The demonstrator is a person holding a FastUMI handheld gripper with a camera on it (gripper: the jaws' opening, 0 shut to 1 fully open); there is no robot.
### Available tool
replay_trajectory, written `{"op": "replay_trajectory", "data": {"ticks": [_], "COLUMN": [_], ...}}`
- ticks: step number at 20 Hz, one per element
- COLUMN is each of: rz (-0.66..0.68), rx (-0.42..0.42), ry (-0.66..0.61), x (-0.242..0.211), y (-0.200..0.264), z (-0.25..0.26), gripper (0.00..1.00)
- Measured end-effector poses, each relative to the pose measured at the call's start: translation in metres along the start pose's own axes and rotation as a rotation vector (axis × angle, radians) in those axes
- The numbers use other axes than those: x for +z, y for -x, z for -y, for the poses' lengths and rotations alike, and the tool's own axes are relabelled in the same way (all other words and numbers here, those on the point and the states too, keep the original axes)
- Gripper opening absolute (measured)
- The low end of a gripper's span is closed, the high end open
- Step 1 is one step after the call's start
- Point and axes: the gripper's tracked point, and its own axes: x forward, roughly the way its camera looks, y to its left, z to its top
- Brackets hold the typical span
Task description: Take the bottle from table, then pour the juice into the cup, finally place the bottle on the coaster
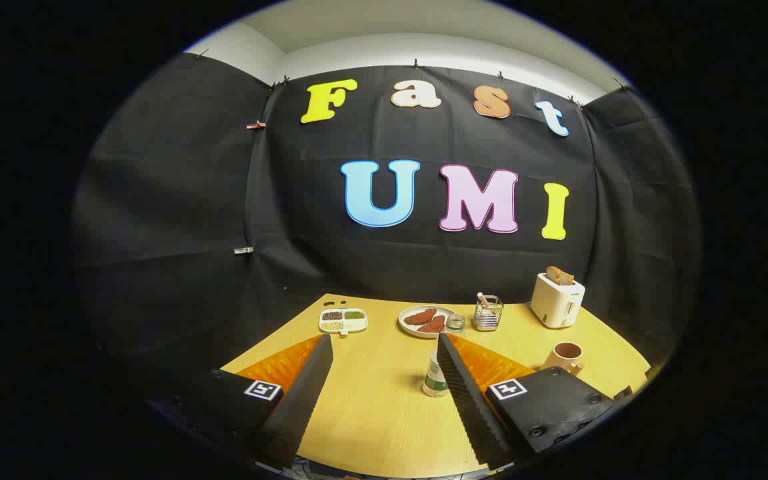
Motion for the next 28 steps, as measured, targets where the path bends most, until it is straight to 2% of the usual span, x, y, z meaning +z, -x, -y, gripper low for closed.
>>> {"op": "replay_trajectory", "data": {"ticks": [7, 17, 28], "rz": [0.048, -0.012, -0.083], "rx": [-0.051, -0.033, -0.212], "ry": [-0.063, -0.009, -0.045], "x": [0.015, -0.016, -0.072], "y": [-0.006, -0.025, -0.083], "z": [0.015, 0.014, 0.069], "gripper": [0.97, 0.97, 0.97]}}
